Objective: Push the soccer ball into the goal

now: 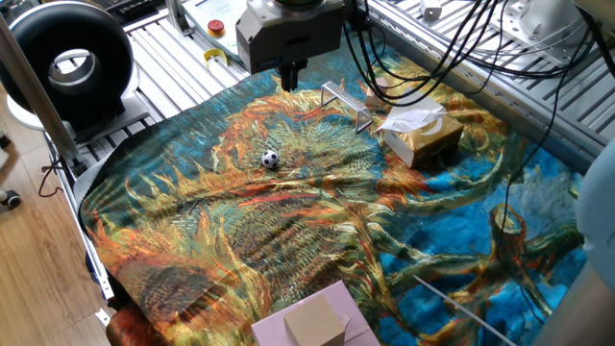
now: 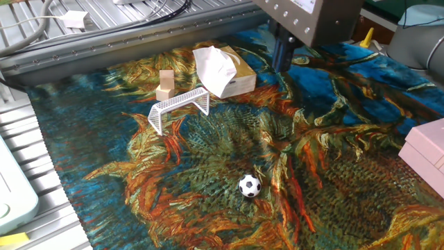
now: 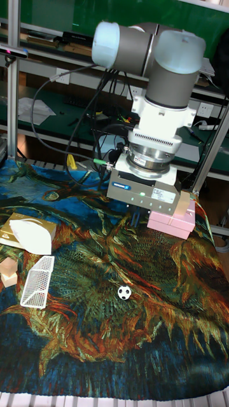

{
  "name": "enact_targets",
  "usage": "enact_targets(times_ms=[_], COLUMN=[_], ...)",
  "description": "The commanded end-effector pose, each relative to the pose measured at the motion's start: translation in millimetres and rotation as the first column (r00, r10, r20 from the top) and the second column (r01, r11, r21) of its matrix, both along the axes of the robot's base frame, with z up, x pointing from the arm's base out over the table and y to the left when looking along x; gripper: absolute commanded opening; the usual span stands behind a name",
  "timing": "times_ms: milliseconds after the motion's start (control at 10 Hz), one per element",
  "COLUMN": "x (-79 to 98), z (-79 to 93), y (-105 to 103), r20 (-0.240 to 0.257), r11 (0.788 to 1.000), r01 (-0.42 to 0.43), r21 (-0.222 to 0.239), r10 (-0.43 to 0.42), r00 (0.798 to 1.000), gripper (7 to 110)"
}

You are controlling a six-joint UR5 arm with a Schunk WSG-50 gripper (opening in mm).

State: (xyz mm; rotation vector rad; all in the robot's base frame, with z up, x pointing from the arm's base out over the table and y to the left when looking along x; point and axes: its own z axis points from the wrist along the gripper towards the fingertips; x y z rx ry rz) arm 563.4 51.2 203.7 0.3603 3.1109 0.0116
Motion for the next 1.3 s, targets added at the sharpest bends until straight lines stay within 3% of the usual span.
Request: enact_targets(times_ms=[0, 200, 300, 400, 500, 600, 800, 1000, 1200], x=[1.9, 1.2, 2.3, 4.9, 7.6, 3.3, 4.0, 2.9, 0.4], z=[1.6, 12.5, 27.4, 38.9, 35.4, 26.9, 24.0, 28.8, 23.5], y=[-11.0, -18.3, -39.0, -59.5, -92.4, -110.7, -105.7, -72.8, -44.6], r20=[0.003, -0.026, -0.06, -0.079, -0.06, -0.062, -0.062, -0.086, -0.066], r11=[0.998, 0.999, 1.0, 1.0, 1.0, 0.999, 0.999, 0.998, 0.998], r01=[-0.024, -0.017, -0.02, -0.012, -0.024, -0.033, -0.041, -0.042, -0.035], r21=[-0.05, -0.03, -0.023, 0.012, -0.006, -0.037, -0.029, -0.053, -0.059], r10=[0.025, 0.016, 0.018, 0.013, 0.024, 0.031, 0.039, 0.038, 0.031], r00=[1.0, 1.0, 0.998, 0.997, 0.998, 0.998, 0.997, 0.996, 0.997], gripper=[7, 7, 7, 7, 7, 7, 7, 7, 7])
